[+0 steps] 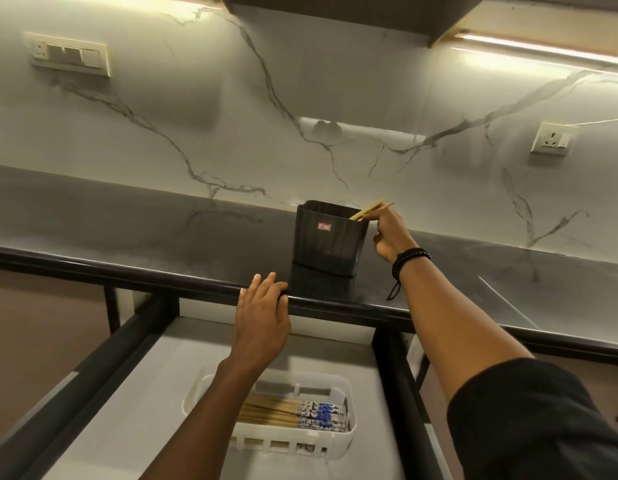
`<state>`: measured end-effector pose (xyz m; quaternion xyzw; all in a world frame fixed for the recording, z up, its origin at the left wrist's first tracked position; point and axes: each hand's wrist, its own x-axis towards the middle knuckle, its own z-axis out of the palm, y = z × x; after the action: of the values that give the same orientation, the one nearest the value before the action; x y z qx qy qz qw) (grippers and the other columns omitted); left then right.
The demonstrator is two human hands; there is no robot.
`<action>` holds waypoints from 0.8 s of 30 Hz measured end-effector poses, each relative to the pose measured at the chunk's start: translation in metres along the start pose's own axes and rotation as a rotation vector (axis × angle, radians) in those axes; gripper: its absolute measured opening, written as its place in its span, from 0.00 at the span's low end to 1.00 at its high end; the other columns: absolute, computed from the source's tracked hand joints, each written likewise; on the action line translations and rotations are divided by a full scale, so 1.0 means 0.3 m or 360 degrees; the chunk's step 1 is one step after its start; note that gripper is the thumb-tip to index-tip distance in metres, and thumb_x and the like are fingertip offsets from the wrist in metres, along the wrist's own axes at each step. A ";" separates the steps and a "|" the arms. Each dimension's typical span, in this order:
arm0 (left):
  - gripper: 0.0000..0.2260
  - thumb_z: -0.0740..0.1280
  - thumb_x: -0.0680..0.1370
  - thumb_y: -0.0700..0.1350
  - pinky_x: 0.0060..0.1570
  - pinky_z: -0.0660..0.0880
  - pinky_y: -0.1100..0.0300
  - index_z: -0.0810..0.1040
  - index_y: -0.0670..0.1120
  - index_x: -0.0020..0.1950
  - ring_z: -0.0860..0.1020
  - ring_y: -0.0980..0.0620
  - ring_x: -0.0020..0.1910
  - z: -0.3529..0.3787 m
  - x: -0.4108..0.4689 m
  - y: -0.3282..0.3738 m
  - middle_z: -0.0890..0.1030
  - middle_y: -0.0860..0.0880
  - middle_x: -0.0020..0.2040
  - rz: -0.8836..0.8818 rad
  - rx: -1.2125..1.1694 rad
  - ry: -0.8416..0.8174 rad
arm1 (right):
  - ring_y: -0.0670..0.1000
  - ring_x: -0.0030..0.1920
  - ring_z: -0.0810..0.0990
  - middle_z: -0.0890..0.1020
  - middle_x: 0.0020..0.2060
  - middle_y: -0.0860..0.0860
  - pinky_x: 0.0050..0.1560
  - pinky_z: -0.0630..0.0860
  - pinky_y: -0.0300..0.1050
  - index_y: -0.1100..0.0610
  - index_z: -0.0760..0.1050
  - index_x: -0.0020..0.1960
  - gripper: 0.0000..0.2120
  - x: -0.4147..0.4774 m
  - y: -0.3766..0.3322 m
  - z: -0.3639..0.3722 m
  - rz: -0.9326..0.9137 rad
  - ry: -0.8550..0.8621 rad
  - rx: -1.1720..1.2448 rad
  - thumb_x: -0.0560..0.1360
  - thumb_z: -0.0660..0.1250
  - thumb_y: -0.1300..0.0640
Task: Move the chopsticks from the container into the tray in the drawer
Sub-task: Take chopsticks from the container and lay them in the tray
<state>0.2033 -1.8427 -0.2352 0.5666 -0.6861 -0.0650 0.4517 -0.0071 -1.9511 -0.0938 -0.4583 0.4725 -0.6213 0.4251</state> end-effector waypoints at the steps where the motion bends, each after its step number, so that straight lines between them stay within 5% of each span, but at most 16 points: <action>1: 0.16 0.55 0.83 0.46 0.75 0.47 0.52 0.71 0.48 0.69 0.54 0.49 0.77 0.002 -0.001 0.000 0.64 0.48 0.75 0.0000 0.0010 0.0001 | 0.52 0.56 0.72 0.74 0.48 0.56 0.48 0.68 0.43 0.56 0.69 0.40 0.11 0.006 0.002 -0.007 -0.0039 0.0001 -0.0024 0.70 0.60 0.71; 6: 0.15 0.55 0.83 0.46 0.75 0.47 0.52 0.71 0.47 0.69 0.54 0.49 0.77 0.002 -0.004 0.000 0.65 0.48 0.75 0.0003 0.0010 -0.0014 | 0.50 0.58 0.78 0.80 0.55 0.55 0.64 0.72 0.44 0.61 0.75 0.56 0.13 0.018 0.001 -0.030 -0.0230 -0.0076 -0.0146 0.74 0.65 0.72; 10: 0.16 0.55 0.83 0.45 0.75 0.46 0.52 0.71 0.47 0.69 0.54 0.49 0.77 -0.002 -0.007 0.002 0.65 0.48 0.75 0.0000 0.0010 -0.0019 | 0.50 0.58 0.80 0.80 0.59 0.55 0.49 0.77 0.34 0.62 0.70 0.67 0.21 -0.009 -0.004 -0.032 -0.0383 -0.0120 -0.0303 0.75 0.69 0.67; 16: 0.16 0.56 0.83 0.45 0.75 0.47 0.52 0.71 0.47 0.69 0.55 0.49 0.77 -0.001 -0.010 -0.002 0.66 0.48 0.74 0.0011 -0.0011 -0.0025 | 0.52 0.51 0.83 0.83 0.47 0.55 0.57 0.80 0.48 0.59 0.78 0.56 0.15 -0.021 -0.028 -0.020 -0.0632 0.0071 -0.0717 0.71 0.76 0.58; 24: 0.16 0.56 0.83 0.45 0.75 0.48 0.52 0.71 0.48 0.69 0.56 0.48 0.77 -0.001 -0.010 -0.004 0.67 0.48 0.74 0.0004 -0.0008 -0.0034 | 0.51 0.46 0.85 0.85 0.44 0.53 0.51 0.83 0.50 0.56 0.81 0.48 0.11 -0.036 -0.060 -0.021 -0.0682 0.0189 -0.0838 0.69 0.77 0.53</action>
<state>0.2043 -1.8405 -0.2373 0.5639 -0.6915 -0.0722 0.4458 -0.0126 -1.9362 -0.0789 -0.6041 0.5336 -0.5788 0.1237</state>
